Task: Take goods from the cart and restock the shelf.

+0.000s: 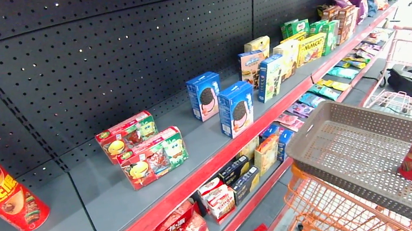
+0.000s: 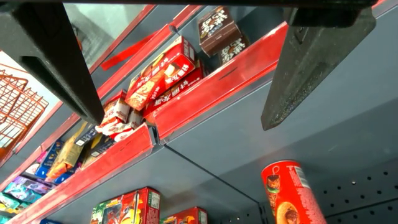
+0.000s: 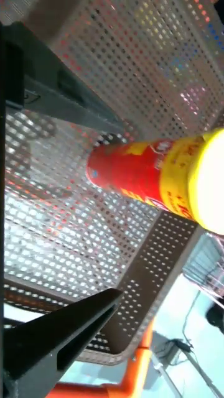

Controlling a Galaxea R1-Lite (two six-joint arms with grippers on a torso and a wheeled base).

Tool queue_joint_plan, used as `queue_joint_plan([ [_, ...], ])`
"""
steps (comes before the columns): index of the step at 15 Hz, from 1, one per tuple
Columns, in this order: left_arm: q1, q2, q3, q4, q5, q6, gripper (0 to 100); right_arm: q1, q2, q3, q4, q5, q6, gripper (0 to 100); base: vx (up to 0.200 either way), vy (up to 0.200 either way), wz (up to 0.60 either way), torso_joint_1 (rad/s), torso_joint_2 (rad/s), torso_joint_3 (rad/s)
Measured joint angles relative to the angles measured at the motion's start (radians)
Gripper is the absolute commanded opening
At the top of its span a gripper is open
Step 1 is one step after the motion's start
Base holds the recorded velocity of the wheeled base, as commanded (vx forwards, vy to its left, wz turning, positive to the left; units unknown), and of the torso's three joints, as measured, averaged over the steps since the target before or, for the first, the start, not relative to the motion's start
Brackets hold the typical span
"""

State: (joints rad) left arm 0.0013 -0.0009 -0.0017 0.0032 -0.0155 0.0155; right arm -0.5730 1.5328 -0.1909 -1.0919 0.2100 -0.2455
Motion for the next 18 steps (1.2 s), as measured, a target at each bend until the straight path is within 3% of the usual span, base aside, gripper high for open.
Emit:
queue_joint_plan([
  [6,0.0,0.0,0.0,0.0,0.0,0.0,100,0.011,0.18,-0.015,-0.145,0.039,-0.002,100,0.0,0.0,0.0,0.0,0.0,0.0],
  [18,0.0,0.0,0.0,0.0,0.0,0.0,100,0.054,0.326,-0.087,-0.226,0.067,-0.012,100,0.0,0.0,0.0,0.0,0.0,0.0],
])
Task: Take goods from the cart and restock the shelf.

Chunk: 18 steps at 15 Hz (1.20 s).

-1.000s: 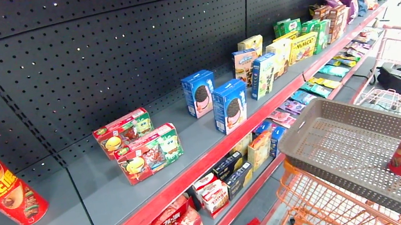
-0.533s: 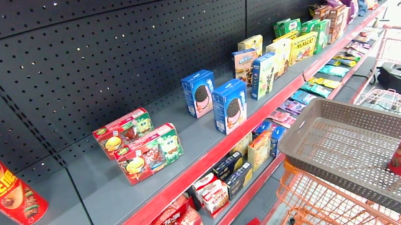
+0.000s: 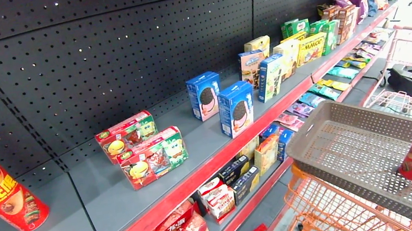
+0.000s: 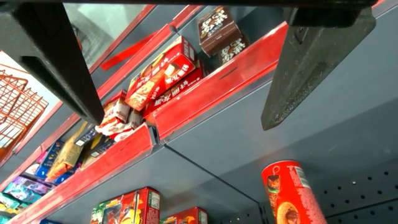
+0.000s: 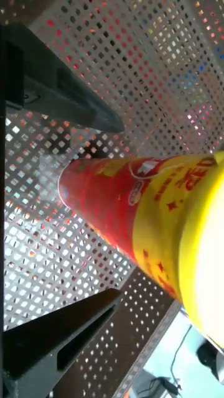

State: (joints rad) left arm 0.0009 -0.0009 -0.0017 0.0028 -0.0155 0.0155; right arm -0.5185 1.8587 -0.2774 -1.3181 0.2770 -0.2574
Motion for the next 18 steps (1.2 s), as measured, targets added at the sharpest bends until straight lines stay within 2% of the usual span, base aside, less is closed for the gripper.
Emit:
queue_joint_plan([
  [18,0.0,0.0,0.0,0.0,0.0,0.0,100,0.079,0.19,-0.148,-0.105,0.0,-0.005,100,0.0,0.0,0.0,0.0,0.0,0.0],
])
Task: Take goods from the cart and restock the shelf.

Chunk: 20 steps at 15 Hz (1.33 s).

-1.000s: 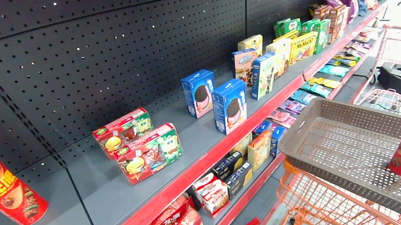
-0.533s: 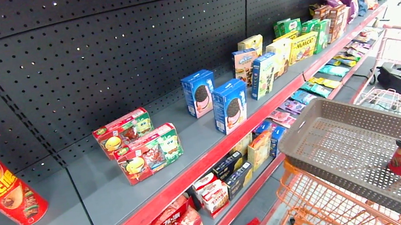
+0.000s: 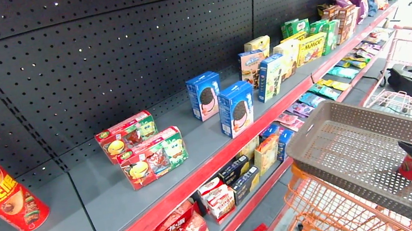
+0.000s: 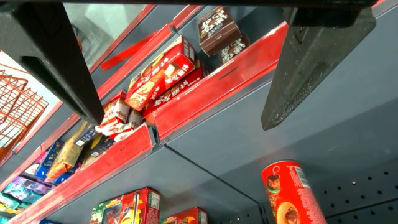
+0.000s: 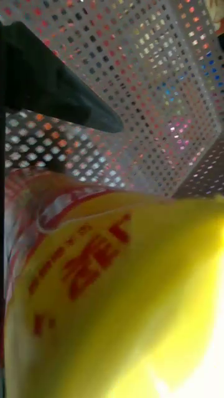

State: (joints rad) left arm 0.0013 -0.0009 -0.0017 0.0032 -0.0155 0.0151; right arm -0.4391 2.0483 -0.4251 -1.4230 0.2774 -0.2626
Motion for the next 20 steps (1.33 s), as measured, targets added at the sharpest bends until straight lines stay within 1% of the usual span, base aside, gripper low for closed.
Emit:
queue_joint_plan([
  [3,0.0,0.0,0.0,0.0,0.0,0.0,100,0.031,0.056,-0.04,-0.06,0.001,-0.006,100,0.0,0.0,0.0,0.0,0.0,0.0],
  [4,0.0,0.0,0.0,0.0,0.0,0.0,100,0.039,0.073,-0.051,-0.067,0.001,-0.006,0,0.0,0.0,0.0,0.0,0.0,0.0],
  [9,0.0,0.0,0.0,0.0,0.0,0.0,100,0.061,0.103,-0.043,-0.101,-0.003,-0.006,0,0.0,0.0,0.0,0.0,0.0,0.0],
  [15,0.0,0.0,0.0,0.0,0.0,0.0,100,0.053,0.07,-0.016,-0.13,-0.009,-0.008,0,0.0,0.0,0.0,0.0,0.0,0.0],
  [18,0.0,0.0,0.0,0.0,0.0,0.0,100,0.032,-0.027,0.046,-0.124,-0.015,-0.016,0,0.0,0.0,0.0,0.0,0.0,0.0],
  [20,0.0,0.0,0.0,0.0,0.0,0.0,100,0.027,-0.145,0.117,-0.111,-0.037,-0.017,0,0.0,0.0,0.0,0.0,0.0,0.0],
])
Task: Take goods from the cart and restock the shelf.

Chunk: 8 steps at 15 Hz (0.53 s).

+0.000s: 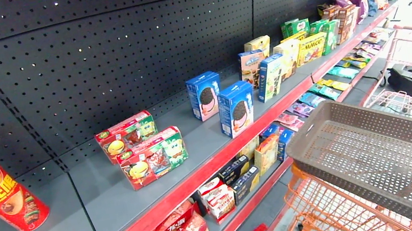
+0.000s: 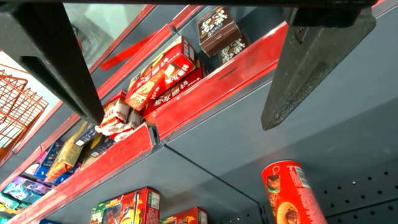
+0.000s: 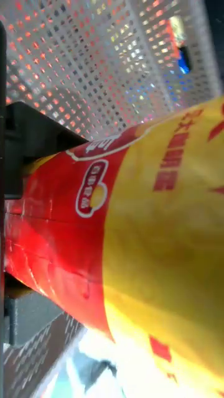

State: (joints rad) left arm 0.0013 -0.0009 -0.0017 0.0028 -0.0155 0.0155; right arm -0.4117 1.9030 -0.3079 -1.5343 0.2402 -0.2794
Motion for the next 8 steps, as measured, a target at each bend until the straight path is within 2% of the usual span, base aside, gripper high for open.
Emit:
queue_joint_plan([
  [2,0.0,0.0,0.0,0.0,0.0,0.0,100,0.024,-0.146,0.074,0.02,-0.068,-0.001,0,0.0,0.0,0.0,0.0,0.0,0.0],
  [5,0.0,0.0,0.0,0.0,0.0,0.0,100,0.165,-0.386,0.15,0.076,-0.254,-0.011,0,0.0,0.0,0.0,0.0,0.0,0.0],
  [8,0.0,0.0,0.0,0.0,0.0,0.0,100,0.247,-0.607,0.234,0.182,-0.358,-0.137,0,0.0,0.0,0.0,0.0,0.0,0.0],
])
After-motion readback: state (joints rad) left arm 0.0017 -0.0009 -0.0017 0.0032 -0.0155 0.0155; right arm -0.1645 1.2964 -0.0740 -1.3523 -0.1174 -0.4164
